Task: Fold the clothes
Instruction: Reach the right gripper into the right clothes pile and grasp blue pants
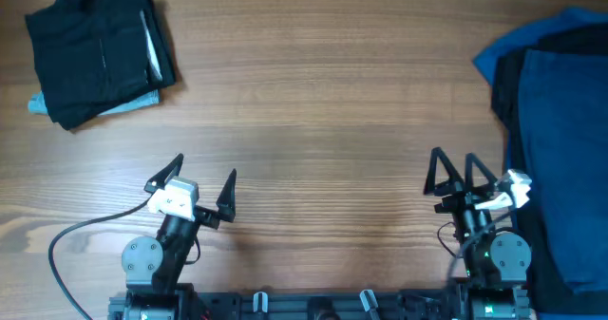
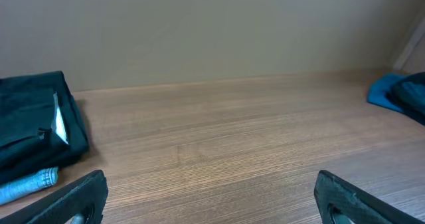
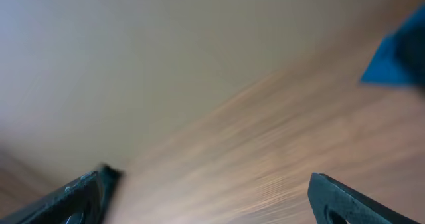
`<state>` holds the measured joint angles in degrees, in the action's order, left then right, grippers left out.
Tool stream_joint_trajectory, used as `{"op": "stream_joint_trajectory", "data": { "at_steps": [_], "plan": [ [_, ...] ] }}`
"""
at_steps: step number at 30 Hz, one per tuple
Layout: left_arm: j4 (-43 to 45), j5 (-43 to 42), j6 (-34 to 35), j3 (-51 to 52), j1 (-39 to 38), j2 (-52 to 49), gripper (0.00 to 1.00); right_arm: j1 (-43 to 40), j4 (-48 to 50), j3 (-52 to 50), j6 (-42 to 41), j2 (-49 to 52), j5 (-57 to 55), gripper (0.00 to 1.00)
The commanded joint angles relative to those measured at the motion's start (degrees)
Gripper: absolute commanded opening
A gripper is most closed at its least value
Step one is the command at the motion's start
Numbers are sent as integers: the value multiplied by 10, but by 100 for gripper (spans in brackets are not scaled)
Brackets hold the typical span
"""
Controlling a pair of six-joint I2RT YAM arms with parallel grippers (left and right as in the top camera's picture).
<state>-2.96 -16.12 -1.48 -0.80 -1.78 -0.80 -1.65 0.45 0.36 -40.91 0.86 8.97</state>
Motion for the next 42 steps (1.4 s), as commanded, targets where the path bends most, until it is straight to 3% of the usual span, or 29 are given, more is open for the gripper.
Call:
{"op": "stream_joint_trajectory", "data": {
  "at_steps": [1,5,10,12,15,20,22,28,32,42],
  "plan": [
    [0,8,-13,5,-3,3,100,3,10,-1,-226,2,44,100],
    [0,8,-13,5,-3,3,100,3,135,14,-124,2,108,100],
    [0,8,-13,5,-3,3,100,3,77,175,42,79,31,100],
    [0,8,-13,5,-3,3,100,3,-22,293,148,190,-57,99],
    [0,8,-13,5,-3,3,100,0,-179,479,160,404,-248,99],
    [0,8,-13,5,-3,3,100,-61,-371,773,265,744,-317,100],
    [0,8,-13,5,-3,3,100,-76,-407,837,310,840,-317,100],
    [0,8,-13,5,-3,3,100,-160,-360,846,338,1006,-316,100],
    [0,8,-13,5,-3,3,100,-170,-284,846,425,1097,-316,93],
    [0,8,-13,5,-3,3,100,-170,-157,846,465,1199,-294,89]
  ]
}}
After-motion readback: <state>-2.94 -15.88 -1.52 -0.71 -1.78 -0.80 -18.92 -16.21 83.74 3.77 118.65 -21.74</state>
